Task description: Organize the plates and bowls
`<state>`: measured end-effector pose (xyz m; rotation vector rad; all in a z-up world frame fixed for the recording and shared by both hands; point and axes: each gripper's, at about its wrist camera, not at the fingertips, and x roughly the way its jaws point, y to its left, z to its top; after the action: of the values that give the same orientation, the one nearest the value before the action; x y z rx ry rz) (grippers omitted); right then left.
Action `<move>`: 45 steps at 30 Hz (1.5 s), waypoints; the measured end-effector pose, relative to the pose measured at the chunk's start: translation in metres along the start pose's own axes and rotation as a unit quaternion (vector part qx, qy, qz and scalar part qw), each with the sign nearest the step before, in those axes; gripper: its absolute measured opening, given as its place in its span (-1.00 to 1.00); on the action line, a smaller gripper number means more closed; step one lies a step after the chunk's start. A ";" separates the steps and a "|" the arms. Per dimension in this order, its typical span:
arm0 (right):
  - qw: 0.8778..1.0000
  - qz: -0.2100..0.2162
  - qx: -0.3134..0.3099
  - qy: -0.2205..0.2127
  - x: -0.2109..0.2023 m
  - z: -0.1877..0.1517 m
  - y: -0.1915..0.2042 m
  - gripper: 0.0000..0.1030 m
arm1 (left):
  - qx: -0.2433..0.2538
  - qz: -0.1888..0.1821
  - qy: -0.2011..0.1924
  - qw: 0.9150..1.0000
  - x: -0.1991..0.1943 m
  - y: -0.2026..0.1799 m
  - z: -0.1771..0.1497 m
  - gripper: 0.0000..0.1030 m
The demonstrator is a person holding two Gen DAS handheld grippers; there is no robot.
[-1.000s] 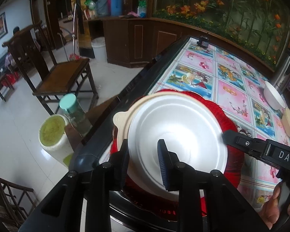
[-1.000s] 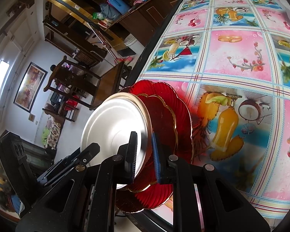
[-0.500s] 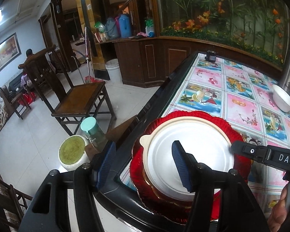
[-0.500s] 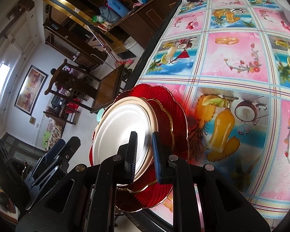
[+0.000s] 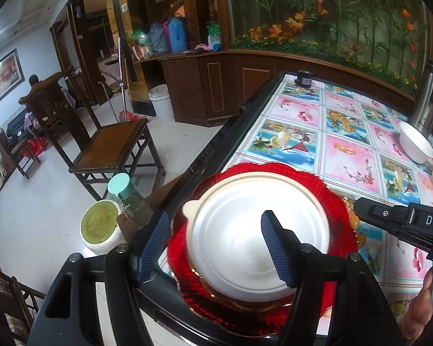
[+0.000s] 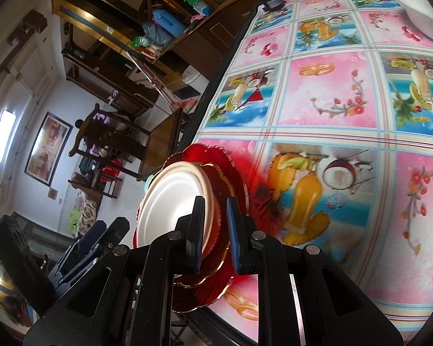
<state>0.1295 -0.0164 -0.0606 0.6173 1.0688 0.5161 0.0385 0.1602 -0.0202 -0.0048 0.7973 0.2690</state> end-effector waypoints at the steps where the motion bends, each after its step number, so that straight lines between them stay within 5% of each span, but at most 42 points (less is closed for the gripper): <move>1: 1.000 0.001 0.003 -0.002 -0.001 0.001 -0.003 -0.70 | 0.002 0.000 0.000 1.000 0.000 -0.003 0.001 0.30; 28: 0.994 -0.015 0.076 -0.077 -0.097 0.044 -0.117 -0.70 | 0.134 -0.059 -0.002 0.989 -0.010 -0.172 0.029 0.36; 39: 0.989 -0.053 0.083 -0.112 -0.140 0.065 -0.170 -0.70 | 0.182 -0.081 0.014 0.980 0.009 -0.250 0.045 0.36; 45: 0.982 -0.066 0.112 -0.140 -0.166 0.071 -0.209 -0.70 | 0.164 -0.114 0.054 0.978 0.041 -0.286 0.072 0.36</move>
<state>0.1478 -0.2916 -0.0734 0.7860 0.8987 0.1851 0.1855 -0.0986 -0.0266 0.2005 0.9333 -0.0828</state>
